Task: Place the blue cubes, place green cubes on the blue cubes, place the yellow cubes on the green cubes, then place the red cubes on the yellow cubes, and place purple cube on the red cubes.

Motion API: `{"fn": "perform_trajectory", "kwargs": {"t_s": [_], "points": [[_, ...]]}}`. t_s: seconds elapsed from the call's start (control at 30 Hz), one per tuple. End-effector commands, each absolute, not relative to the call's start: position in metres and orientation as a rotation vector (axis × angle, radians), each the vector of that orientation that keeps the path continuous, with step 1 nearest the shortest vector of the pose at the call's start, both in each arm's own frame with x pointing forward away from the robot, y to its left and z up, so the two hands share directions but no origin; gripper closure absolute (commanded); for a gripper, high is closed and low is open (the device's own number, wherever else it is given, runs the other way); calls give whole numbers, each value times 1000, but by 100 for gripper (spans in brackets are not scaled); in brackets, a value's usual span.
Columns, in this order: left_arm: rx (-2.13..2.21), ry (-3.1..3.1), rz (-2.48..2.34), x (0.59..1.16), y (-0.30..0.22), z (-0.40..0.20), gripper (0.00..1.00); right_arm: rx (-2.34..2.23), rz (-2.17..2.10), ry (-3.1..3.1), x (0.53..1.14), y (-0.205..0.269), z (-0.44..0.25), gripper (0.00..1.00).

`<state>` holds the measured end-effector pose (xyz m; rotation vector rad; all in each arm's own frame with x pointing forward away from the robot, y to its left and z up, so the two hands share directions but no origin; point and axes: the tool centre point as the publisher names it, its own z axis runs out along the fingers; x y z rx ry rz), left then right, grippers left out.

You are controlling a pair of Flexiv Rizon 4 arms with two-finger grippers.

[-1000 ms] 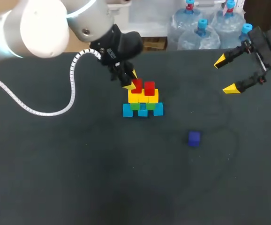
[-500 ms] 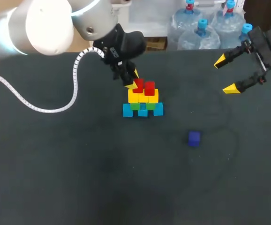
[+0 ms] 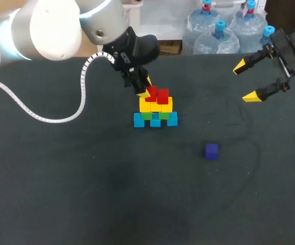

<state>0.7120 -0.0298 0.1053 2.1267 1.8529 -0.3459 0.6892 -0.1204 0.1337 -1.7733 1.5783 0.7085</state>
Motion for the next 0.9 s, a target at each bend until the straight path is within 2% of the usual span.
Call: {"fn": "perform_trajectory", "kwargs": {"t_s": [0.03,0.9], "points": [[2135,1855,-348,715,-32,105,100,-1773,709,1577,690,-120,133,0],[2136,1861,-360,716,-32,100,100,-1773,709,1577,690,-120,133,0]]}}
